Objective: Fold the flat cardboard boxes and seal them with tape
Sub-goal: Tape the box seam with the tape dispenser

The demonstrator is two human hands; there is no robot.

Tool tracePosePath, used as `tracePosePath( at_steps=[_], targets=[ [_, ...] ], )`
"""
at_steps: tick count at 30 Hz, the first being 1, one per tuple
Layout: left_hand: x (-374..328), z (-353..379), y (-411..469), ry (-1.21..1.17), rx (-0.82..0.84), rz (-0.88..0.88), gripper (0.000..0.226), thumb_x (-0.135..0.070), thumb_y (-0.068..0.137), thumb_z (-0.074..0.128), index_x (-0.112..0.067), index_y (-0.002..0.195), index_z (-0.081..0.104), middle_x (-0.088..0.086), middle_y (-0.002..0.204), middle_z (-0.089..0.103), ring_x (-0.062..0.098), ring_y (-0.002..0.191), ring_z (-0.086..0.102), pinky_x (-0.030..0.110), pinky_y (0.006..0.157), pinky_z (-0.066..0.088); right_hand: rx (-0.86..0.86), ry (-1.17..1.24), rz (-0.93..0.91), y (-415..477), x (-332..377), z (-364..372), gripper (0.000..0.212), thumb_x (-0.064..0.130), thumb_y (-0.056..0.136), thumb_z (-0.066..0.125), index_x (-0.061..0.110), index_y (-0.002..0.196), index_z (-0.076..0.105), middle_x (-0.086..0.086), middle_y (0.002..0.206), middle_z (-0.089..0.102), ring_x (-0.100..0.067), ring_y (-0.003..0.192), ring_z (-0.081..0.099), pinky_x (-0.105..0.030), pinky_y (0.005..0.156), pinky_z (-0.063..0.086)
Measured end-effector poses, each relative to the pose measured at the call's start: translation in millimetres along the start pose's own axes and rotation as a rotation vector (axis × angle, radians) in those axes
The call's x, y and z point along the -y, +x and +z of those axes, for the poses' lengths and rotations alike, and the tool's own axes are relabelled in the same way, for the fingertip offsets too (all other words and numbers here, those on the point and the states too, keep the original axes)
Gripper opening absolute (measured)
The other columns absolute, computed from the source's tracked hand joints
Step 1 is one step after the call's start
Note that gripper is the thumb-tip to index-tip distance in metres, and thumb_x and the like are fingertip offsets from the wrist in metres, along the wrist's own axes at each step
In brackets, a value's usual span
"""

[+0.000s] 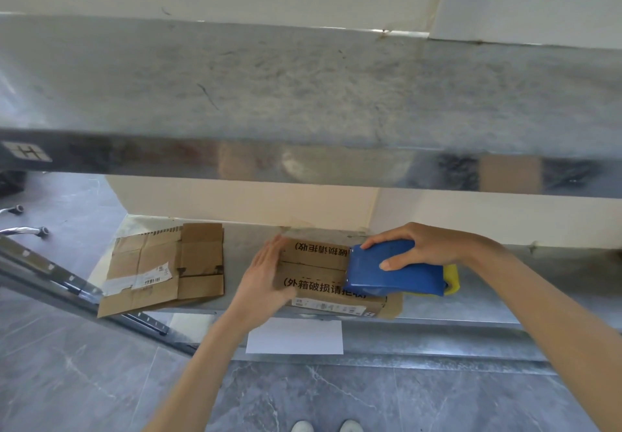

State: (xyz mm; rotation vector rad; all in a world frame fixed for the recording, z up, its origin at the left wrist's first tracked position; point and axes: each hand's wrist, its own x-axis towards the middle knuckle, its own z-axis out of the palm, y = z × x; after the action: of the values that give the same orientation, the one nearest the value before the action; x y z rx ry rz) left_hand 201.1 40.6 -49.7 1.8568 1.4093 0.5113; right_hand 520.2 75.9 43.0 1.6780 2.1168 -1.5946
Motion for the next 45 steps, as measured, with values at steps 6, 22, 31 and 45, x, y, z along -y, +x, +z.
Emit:
tracePosePath(
  at_steps=[6,22,31,45],
  targets=[
    [-16,40,21,0.535,0.048,0.142,0.117,-0.101,0.057,0.032,-0.044,0.155,0.002,-0.016,0.163,-0.009,0.015,0.151,-0.017,0.049,0.122,-0.01,-0.007,0.019,0.006,0,-2,1,0.036,0.038,0.089,0.072,0.054,0.119,0.062,0.017,0.13,0.06,-0.008,0.108,0.064,-0.033,0.097,0.053],
    [-11,47,19,0.743,-0.042,0.158,0.109,-0.099,0.067,0.025,-0.042,0.155,-0.003,-0.01,0.165,-0.005,0.024,0.153,-0.002,0.052,0.123,0.007,0.071,0.113,-0.143,-25,-46,-17,0.045,0.043,0.088,0.07,0.054,0.129,0.057,0.026,0.13,0.059,-0.001,0.111,0.062,-0.02,0.086,0.051],
    [-11,48,19,0.777,-0.057,0.166,0.109,-0.098,0.069,0.028,-0.041,0.156,-0.004,-0.007,0.166,-0.002,0.025,0.153,0.002,0.053,0.122,0.012,0.077,0.079,-0.095,-63,-94,-36,0.047,0.05,0.083,0.068,0.058,0.127,0.056,0.03,0.132,0.057,0.001,0.116,0.059,-0.023,0.096,0.05],
    [-9,49,19,0.785,-0.083,0.191,0.107,-0.095,0.072,0.032,-0.038,0.157,0.003,-0.003,0.166,0.005,0.027,0.153,0.006,0.053,0.121,0.014,-0.063,-0.065,0.007,-59,-89,-15,0.043,0.037,0.091,0.07,0.051,0.129,0.056,0.028,0.135,0.053,0.009,0.113,0.053,-0.007,0.089,0.042]
  ],
)
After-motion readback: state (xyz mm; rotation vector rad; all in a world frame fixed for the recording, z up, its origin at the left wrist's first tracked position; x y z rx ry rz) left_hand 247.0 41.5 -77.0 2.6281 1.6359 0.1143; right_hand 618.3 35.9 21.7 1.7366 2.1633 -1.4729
